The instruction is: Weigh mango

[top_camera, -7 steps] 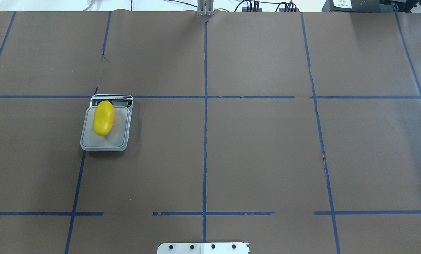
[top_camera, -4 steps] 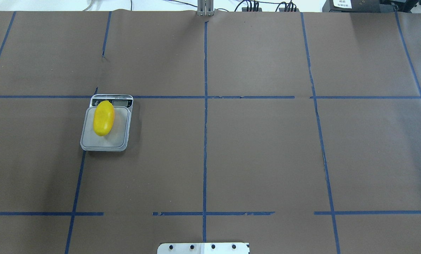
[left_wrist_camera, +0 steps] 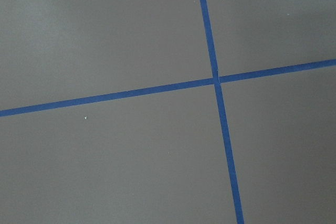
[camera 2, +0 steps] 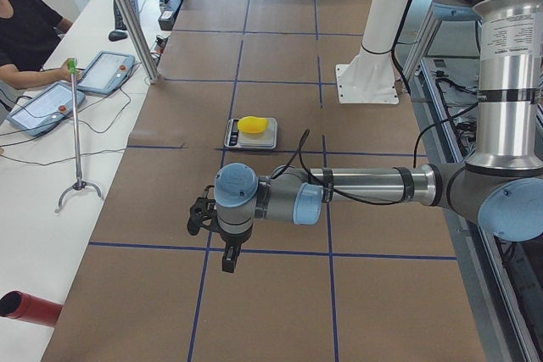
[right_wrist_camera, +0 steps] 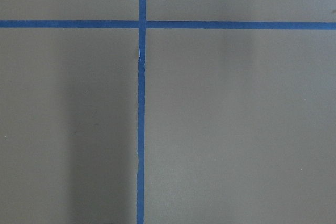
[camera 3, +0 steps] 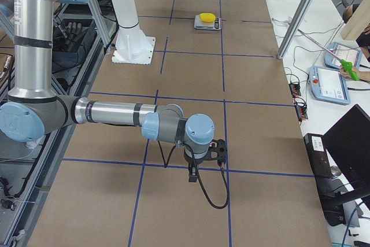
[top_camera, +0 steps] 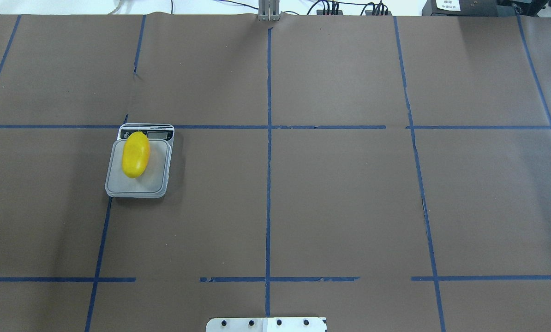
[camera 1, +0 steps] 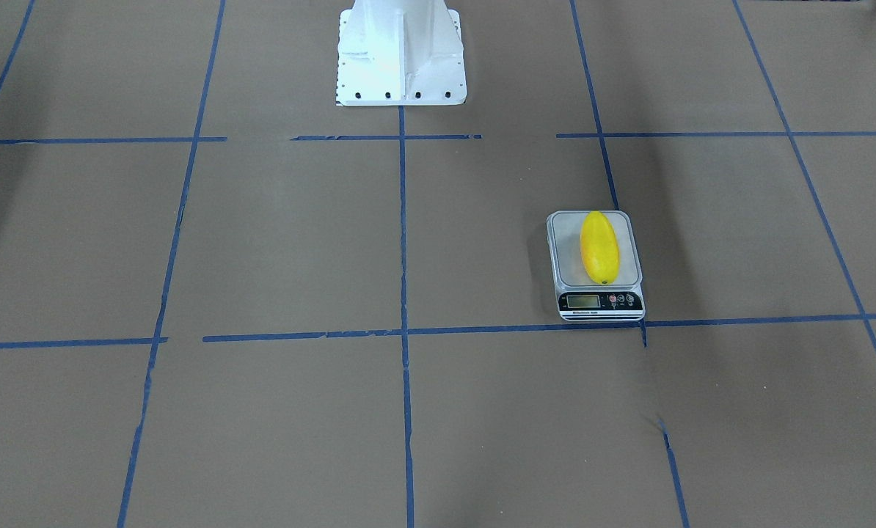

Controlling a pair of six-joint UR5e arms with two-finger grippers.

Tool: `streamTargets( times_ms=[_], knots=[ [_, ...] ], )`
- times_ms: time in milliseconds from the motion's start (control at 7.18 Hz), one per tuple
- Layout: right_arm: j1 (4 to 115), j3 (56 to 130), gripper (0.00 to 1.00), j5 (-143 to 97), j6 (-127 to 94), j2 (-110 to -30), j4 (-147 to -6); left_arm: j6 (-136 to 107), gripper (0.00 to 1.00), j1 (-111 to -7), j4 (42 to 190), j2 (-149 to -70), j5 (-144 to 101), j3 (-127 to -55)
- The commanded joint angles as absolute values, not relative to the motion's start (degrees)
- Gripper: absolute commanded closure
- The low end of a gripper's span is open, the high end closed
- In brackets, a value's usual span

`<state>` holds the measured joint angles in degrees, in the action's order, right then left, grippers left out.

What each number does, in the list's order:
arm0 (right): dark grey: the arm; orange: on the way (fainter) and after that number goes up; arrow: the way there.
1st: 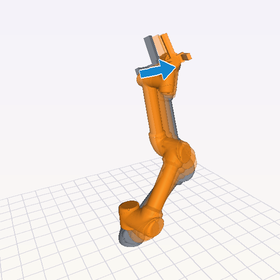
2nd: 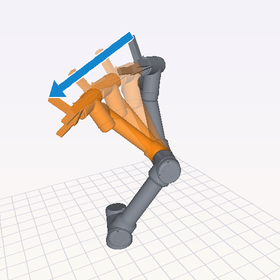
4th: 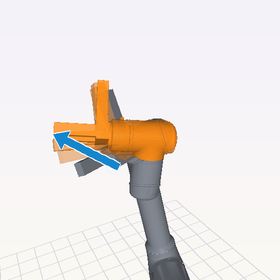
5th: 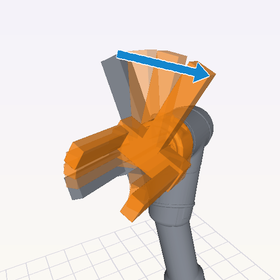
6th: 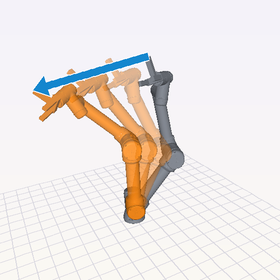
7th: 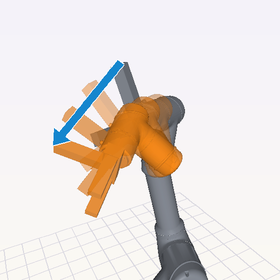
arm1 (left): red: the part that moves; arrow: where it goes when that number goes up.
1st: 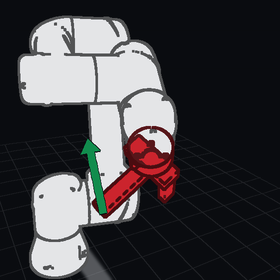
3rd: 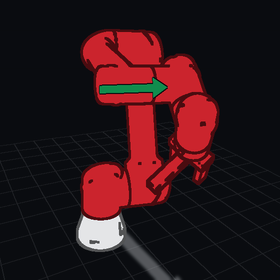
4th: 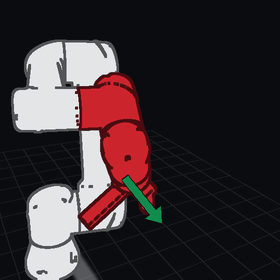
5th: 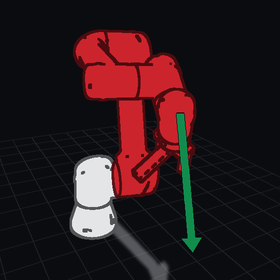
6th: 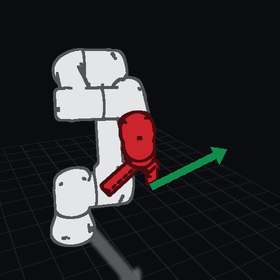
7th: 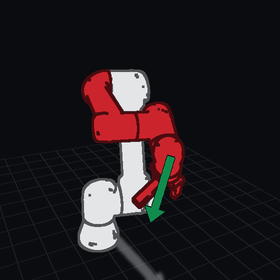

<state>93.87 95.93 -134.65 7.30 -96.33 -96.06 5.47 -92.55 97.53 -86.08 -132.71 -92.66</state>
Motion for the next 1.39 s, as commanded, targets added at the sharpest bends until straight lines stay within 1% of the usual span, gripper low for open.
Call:
streamTargets(
  times_ms=[0, 278, 557, 1253],
  knots=[
    [93.9, 96.0, 0.0, -134.6, 7.3, -96.3, -96.1, 5.4, 0.0, -92.5, 94.6, -86.0, -132.7, -93.2],
    [93.9, 96.0, 0.0, -134.6, 7.3, -96.3, -96.1, 5.5, 0.0, -92.5, 90.7, -86.0, -132.9, -94.0],
    [93.9, 95.9, 0.0, -134.6, 7.3, -96.3, -96.1, 5.5, 0.0, -92.5, 91.0, -86.1, -136.6, -93.4],
    [93.9, 96.0, 0.0, -134.6, 7.3, -96.3, -96.1, 5.5, 0.0, -92.5, 91.2, -86.1, -136.9, -93.4]
  ],
)
